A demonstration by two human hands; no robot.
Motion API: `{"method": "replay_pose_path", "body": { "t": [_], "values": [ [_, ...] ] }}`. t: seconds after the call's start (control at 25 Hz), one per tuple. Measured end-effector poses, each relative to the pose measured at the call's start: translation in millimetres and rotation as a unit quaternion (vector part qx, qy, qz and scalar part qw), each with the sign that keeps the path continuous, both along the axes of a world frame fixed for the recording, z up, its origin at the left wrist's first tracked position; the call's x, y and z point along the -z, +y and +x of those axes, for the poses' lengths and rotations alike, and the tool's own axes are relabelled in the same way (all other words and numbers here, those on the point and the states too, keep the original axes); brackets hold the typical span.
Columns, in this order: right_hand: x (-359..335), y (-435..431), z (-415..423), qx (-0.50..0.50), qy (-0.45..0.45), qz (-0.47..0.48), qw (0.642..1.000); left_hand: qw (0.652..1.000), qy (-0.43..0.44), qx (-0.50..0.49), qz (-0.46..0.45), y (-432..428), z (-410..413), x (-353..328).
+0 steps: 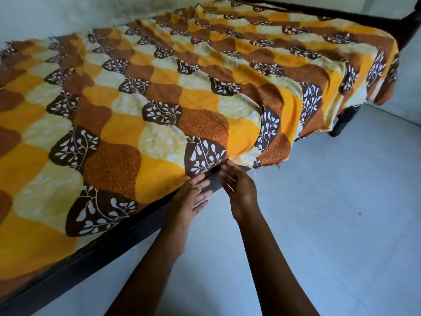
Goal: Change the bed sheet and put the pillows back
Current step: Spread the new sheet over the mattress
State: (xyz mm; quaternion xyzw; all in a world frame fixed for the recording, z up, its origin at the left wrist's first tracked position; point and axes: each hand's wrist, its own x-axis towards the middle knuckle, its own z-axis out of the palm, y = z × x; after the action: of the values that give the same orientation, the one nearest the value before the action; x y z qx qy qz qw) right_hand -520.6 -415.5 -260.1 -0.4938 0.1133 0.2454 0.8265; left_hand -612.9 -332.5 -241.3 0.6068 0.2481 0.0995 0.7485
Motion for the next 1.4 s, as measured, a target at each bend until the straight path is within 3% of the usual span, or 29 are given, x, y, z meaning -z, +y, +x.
{"method": "replay_pose_path", "body": {
  "t": [0.08,0.12,0.2,0.28,0.36,0.48,0.56,0.72,0.88,1.12,1.4],
  "values": [
    [-15,3,-20,-0.001,-0.121,-0.091,0.989,0.981,-0.070,0.029,0.177,18,-9,-21],
    [-25,12,-25,-0.003,-0.202,-0.130,0.971,0.952,-0.093,0.045,0.290,33,-16,-30],
    [-45,35,-24,-0.006,-0.380,-0.191,0.905,0.845,-0.086,0.067,0.524,71,-26,-41],
    [-60,70,-22,-0.043,-0.531,-0.261,0.805,0.745,-0.021,0.077,0.662,118,-41,-40],
    [-61,107,-24,-0.126,-0.604,-0.337,0.711,0.660,0.073,0.100,0.741,159,-57,-35],
    [-44,139,-31,-0.199,-0.655,-0.468,0.559,0.625,0.171,0.127,0.751,181,-67,-30],
    [-30,141,-31,-0.201,-0.662,-0.520,0.501,0.616,0.171,0.115,0.761,177,-67,-24],
    [-15,142,-33,-0.131,-0.687,-0.521,0.488,0.619,0.168,0.086,0.762,171,-69,-18],
    [-11,144,-35,-0.111,-0.691,-0.500,0.511,0.615,0.168,0.080,0.766,170,-70,-14],
    [-5,144,-35,-0.104,-0.701,-0.492,0.506,0.616,0.152,0.061,0.770,171,-71,-10],
    [8,148,-31,-0.058,-0.731,-0.462,0.499,0.594,0.123,0.031,0.795,175,-72,6]
  ]
}}
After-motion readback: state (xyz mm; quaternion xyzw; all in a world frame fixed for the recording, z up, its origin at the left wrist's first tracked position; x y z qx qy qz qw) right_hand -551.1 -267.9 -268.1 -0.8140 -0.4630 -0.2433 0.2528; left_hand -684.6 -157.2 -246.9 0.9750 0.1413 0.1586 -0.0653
